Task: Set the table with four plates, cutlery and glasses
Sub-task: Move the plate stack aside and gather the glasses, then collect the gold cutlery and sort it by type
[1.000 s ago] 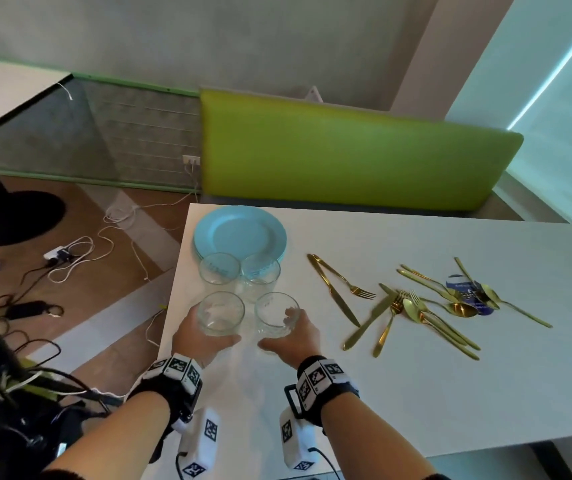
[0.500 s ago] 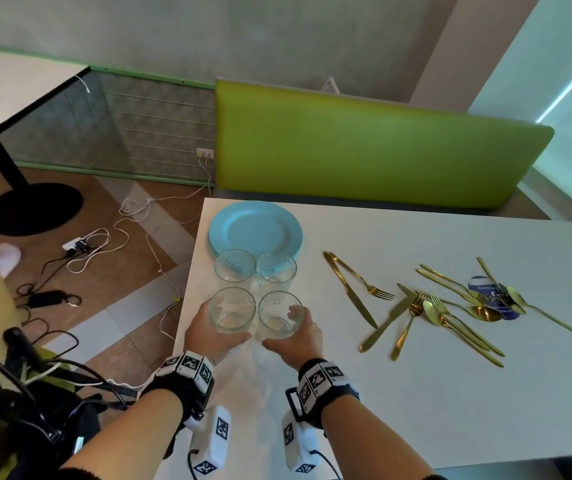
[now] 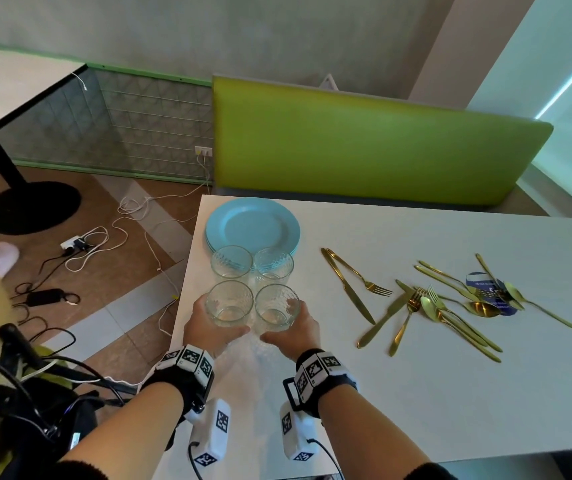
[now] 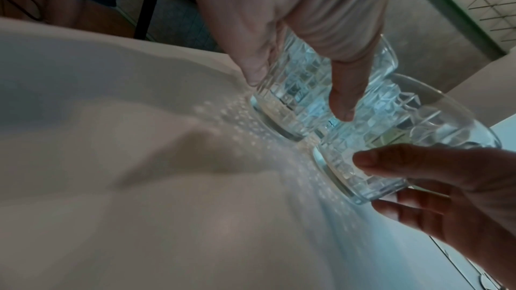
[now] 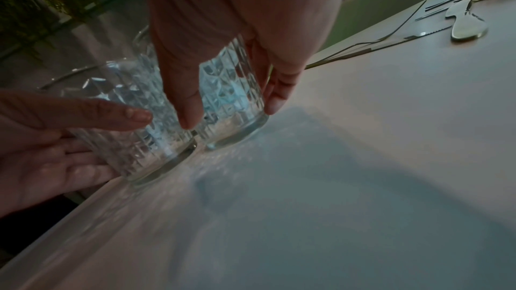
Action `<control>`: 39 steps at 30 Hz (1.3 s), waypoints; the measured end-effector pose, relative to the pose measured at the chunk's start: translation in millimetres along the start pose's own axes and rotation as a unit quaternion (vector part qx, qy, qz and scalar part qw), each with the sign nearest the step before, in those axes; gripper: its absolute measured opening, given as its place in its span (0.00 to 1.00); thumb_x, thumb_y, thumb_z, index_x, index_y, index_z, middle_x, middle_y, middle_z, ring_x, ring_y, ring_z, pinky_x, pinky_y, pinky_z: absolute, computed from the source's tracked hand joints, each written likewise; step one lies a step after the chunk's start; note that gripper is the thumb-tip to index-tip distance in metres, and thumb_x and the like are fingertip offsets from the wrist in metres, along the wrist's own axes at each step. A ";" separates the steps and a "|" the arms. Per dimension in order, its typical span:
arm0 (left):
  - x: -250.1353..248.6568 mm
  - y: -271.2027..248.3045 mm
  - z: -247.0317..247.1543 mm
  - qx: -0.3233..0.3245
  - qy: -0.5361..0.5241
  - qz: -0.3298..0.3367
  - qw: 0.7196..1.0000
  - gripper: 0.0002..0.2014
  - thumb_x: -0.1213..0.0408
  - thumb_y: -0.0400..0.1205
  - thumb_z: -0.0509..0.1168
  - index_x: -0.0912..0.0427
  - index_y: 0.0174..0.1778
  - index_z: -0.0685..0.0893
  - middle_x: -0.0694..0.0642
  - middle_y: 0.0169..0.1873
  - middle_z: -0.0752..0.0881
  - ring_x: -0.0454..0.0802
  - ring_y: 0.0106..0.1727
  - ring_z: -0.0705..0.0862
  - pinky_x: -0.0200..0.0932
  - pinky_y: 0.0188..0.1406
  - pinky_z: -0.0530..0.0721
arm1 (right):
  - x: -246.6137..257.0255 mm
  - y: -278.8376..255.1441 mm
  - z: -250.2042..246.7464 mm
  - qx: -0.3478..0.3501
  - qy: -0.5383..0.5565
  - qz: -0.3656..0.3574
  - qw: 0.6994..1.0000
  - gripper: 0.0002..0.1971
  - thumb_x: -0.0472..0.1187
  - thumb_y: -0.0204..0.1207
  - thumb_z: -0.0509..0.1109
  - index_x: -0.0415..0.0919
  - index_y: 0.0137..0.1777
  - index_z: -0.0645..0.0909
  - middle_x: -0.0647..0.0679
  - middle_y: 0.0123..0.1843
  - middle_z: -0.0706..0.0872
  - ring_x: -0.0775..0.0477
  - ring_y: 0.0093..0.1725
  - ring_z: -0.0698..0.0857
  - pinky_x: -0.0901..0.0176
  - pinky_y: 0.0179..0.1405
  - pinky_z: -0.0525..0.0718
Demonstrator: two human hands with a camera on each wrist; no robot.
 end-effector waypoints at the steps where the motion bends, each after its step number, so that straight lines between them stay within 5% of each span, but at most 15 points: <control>1: -0.1 -0.1 0.4 -0.002 0.001 -0.001 1.000 0.49 0.67 0.61 0.83 0.59 0.76 0.65 0.60 0.71 0.77 0.58 0.72 0.76 0.46 0.69 0.73 | -0.1 0.3 0.0 0.002 0.000 0.001 1.000 0.43 0.44 0.59 0.83 0.46 0.74 0.67 0.43 0.67 0.80 0.43 0.68 0.78 0.56 0.67 0.78; 15: -0.3 5.6 3.5 0.003 0.032 -0.027 0.999 0.54 0.62 0.61 0.84 0.61 0.79 0.59 0.61 0.75 0.73 0.59 0.75 0.72 0.49 0.75 0.70 | 2.7 0.9 -6.7 0.031 -0.006 0.005 0.999 0.40 0.37 0.67 0.80 0.42 0.77 0.65 0.43 0.68 0.80 0.45 0.67 0.79 0.62 0.63 0.77; 22: -12.5 -10.0 0.9 -0.016 0.022 0.009 1.000 0.67 0.62 0.56 0.85 0.63 0.83 0.45 0.62 0.82 0.57 0.57 0.84 0.55 0.52 0.83 0.57 | -1.5 0.3 -9.1 0.049 0.004 0.020 0.999 0.47 0.33 0.65 0.80 0.45 0.82 0.58 0.43 0.75 0.75 0.45 0.73 0.76 0.57 0.70 0.77; 25: -29.2 -24.2 -6.0 -0.069 0.019 0.070 0.995 0.73 0.49 0.48 0.85 0.62 0.83 0.48 0.62 0.81 0.57 0.59 0.84 0.52 0.55 0.83 0.50 | -2.6 0.1 -19.0 0.047 0.017 0.032 0.998 0.49 0.30 0.66 0.79 0.44 0.83 0.55 0.43 0.78 0.71 0.45 0.75 0.75 0.56 0.72 0.77; 28: -56.5 -37.3 -13.2 -0.131 0.010 0.149 0.980 0.78 0.23 0.37 0.67 0.66 0.80 0.56 0.65 0.78 0.62 0.61 0.81 0.57 0.55 0.80 0.50 | -0.5 0.2 -40.1 0.033 0.019 0.038 0.999 0.46 0.29 0.68 0.77 0.43 0.82 0.56 0.41 0.77 0.72 0.45 0.73 0.77 0.58 0.70 0.78; 34: -124.0 -37.9 3.9 -0.156 0.033 0.271 0.949 0.48 0.38 0.63 0.59 0.76 0.68 0.72 0.72 0.66 0.75 0.70 0.70 0.71 0.54 0.72 0.60 | -0.3 1.3 -96.7 -0.037 -0.009 0.040 0.998 0.38 0.29 0.72 0.74 0.42 0.79 0.62 0.42 0.72 0.78 0.45 0.68 0.80 0.62 0.65 0.79; 39: -180.1 -38.7 51.3 -0.093 0.060 0.319 0.941 0.29 0.60 0.70 0.63 0.75 0.63 0.78 0.72 0.60 0.80 0.70 0.65 0.76 0.47 0.65 0.59 | -13.5 -0.8 -153.7 -0.096 -0.068 0.043 0.992 0.28 0.32 0.74 0.70 0.43 0.74 0.69 0.45 0.66 0.84 0.48 0.65 0.82 0.68 0.54 0.77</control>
Point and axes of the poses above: each hand's wrist, its own y-axis towards the middle knuckle, its own z-axis out of the palm, x = y × z, the point moved 6 cm from there along y, towards the middle knuckle
